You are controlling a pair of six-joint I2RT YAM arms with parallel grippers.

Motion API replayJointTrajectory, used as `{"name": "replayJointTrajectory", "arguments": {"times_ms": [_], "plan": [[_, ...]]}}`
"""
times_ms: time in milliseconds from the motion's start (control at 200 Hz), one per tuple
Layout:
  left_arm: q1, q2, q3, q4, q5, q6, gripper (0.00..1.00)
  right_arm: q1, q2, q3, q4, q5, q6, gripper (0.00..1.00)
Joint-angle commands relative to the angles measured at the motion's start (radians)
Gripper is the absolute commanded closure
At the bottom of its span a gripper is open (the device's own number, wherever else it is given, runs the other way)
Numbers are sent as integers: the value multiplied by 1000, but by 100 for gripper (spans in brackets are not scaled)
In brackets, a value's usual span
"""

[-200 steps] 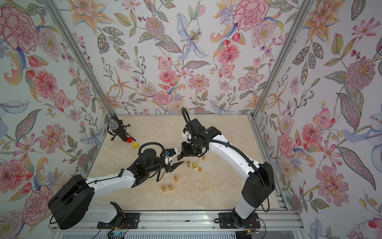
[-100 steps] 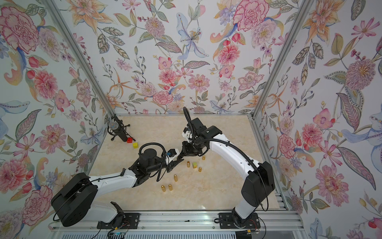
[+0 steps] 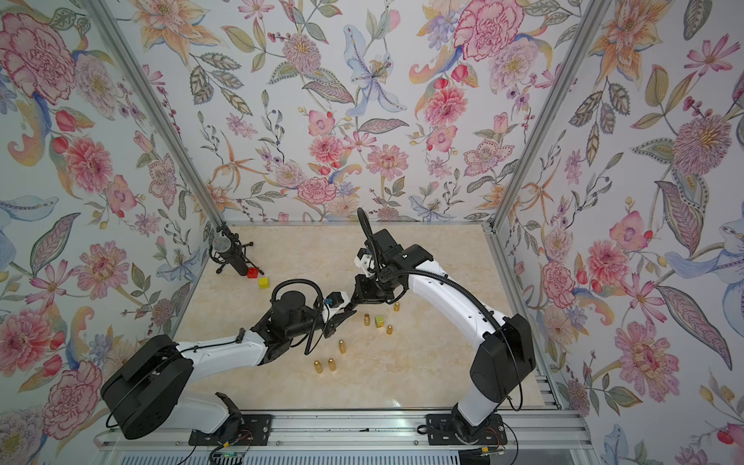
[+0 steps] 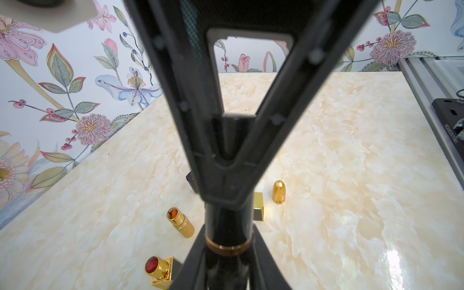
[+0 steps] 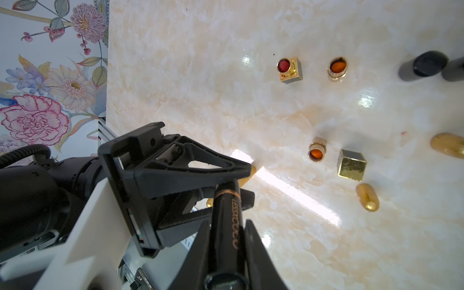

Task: Open the lipstick cap
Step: Open the cover of the lipstick.

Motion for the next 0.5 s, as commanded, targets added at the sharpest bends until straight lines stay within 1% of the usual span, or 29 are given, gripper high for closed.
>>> {"name": "replayJointTrajectory", "arguments": {"times_ms": [0, 105, 205, 415, 445, 495], "plan": [[11, -1, -26, 24, 11, -10, 81, -29, -27, -2, 9, -10, -10, 79], [11, -11, -28, 24, 8, -10, 85, -31, -30, -6, 11, -6, -9, 79], [11, -13, -28, 14, 2, -2, 93, -32, -33, -2, 15, -9, -8, 79], [11, -17, -30, -15, -19, 13, 98, -48, -43, -5, 17, -18, -6, 79], [12, -20, -35, -16, -24, 13, 100, -52, -46, -6, 16, -19, -6, 80], [11, -25, -43, -13, -29, 12, 100, -63, -52, -7, 17, -24, -4, 79]]}}
